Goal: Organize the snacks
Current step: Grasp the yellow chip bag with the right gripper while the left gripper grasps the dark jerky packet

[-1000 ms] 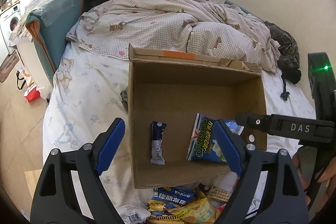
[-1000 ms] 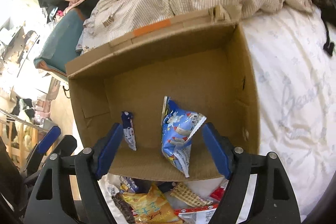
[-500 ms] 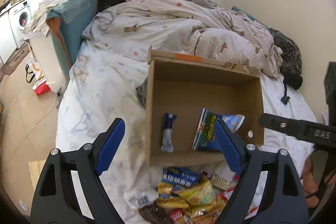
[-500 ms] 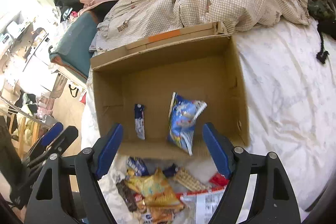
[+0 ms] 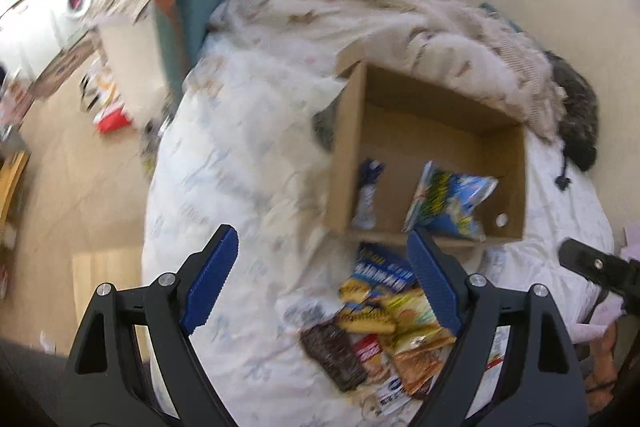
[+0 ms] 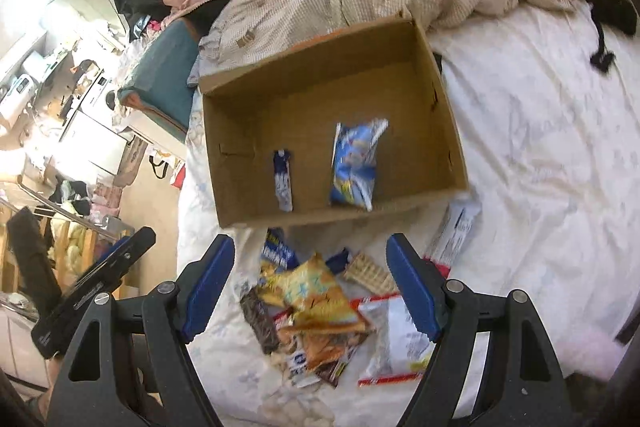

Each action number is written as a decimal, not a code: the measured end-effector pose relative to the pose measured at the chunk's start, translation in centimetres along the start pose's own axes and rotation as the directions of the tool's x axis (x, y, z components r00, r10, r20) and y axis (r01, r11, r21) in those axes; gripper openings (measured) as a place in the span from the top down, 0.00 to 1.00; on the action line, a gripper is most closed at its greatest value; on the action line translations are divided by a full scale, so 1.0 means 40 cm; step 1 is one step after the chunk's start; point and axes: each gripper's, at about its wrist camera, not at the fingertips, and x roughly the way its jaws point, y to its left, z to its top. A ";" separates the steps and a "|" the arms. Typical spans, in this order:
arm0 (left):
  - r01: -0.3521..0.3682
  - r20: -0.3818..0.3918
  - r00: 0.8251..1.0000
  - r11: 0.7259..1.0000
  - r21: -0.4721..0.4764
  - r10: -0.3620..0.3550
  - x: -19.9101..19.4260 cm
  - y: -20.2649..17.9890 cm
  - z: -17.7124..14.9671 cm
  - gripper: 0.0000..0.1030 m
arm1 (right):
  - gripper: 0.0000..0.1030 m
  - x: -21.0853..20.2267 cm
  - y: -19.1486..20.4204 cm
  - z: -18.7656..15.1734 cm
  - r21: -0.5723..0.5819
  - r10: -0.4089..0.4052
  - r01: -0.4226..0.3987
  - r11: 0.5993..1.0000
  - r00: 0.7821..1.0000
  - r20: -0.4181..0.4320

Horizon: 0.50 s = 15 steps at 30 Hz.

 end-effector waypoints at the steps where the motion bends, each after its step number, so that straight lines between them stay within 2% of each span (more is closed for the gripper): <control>1: -0.008 -0.026 1.000 1.000 -0.022 0.007 0.009 0.013 -0.008 0.18 | 0.22 0.009 0.001 -0.011 0.006 0.003 -0.003 1.000 1.000 -0.019; 7: -0.024 -0.141 0.990 0.985 -0.172 0.000 0.041 0.083 -0.052 0.18 | 0.22 0.106 0.030 -0.048 -0.033 0.006 -0.012 0.999 0.987 -0.160; 12: -0.053 -0.171 0.985 0.976 -0.211 0.016 0.053 0.100 -0.064 0.18 | 0.22 0.226 0.021 -0.075 -0.005 -0.002 0.001 1.000 0.961 -0.276; 15: -0.039 -0.179 0.984 0.974 -0.223 -0.002 0.058 0.106 -0.063 0.18 | 0.22 0.297 0.025 -0.089 -0.035 -0.014 0.002 0.999 0.934 -0.356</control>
